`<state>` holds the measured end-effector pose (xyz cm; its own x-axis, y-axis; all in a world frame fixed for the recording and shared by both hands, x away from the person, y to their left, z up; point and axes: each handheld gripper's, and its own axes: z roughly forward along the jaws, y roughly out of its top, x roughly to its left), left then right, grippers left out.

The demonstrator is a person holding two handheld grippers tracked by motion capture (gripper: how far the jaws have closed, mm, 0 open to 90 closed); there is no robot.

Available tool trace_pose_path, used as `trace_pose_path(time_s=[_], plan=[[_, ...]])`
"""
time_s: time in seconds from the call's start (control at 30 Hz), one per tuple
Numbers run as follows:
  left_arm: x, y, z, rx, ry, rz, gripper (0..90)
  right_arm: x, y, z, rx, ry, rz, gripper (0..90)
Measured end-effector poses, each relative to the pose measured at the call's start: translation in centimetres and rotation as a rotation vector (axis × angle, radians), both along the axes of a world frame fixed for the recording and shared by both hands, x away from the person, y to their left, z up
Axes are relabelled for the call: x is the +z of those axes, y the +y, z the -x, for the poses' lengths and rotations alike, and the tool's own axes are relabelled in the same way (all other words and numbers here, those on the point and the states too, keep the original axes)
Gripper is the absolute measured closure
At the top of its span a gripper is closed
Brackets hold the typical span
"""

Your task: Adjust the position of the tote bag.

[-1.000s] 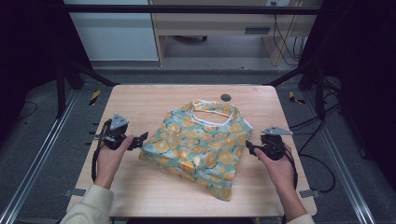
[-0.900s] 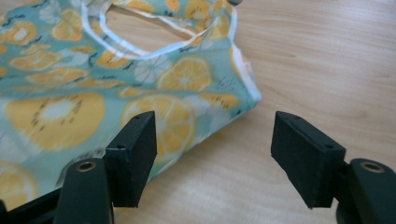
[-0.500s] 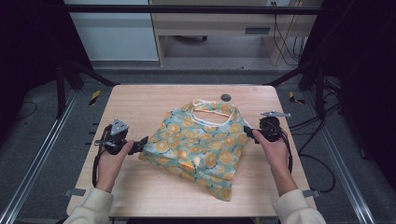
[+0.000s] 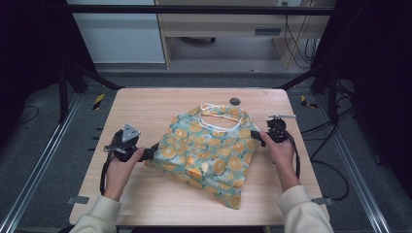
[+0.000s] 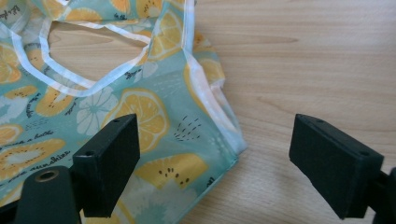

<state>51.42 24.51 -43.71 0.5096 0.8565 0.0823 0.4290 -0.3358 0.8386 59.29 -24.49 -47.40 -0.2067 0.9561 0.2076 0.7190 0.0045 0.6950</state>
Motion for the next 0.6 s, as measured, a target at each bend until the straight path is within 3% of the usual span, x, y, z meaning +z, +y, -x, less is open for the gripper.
trace_pose_path(time_s=[0.2, 0.3, 0.43, 0.6], plan=[[-0.2, -0.2, 0.1, -0.007, 0.004, -0.010, 6.0, -0.5, 0.8, -0.4, 0.010, 0.012, -0.064, 18.7], [-0.1, -0.2, 0.0, -0.007, 0.008, 0.003, 5.9, -0.7, 1.3, -0.6, 0.017, 0.015, -0.084, 27.3], [0.2, -0.1, -0.1, -0.010, 0.015, 0.013, 6.0, -0.7, 1.8, -0.5, 0.049, 0.001, -0.074, 50.3], [1.3, 0.1, -0.4, -0.006, 0.013, 0.036, 6.1, 0.7, 2.5, 0.4, 0.115, -0.088, -0.090, 79.6]])
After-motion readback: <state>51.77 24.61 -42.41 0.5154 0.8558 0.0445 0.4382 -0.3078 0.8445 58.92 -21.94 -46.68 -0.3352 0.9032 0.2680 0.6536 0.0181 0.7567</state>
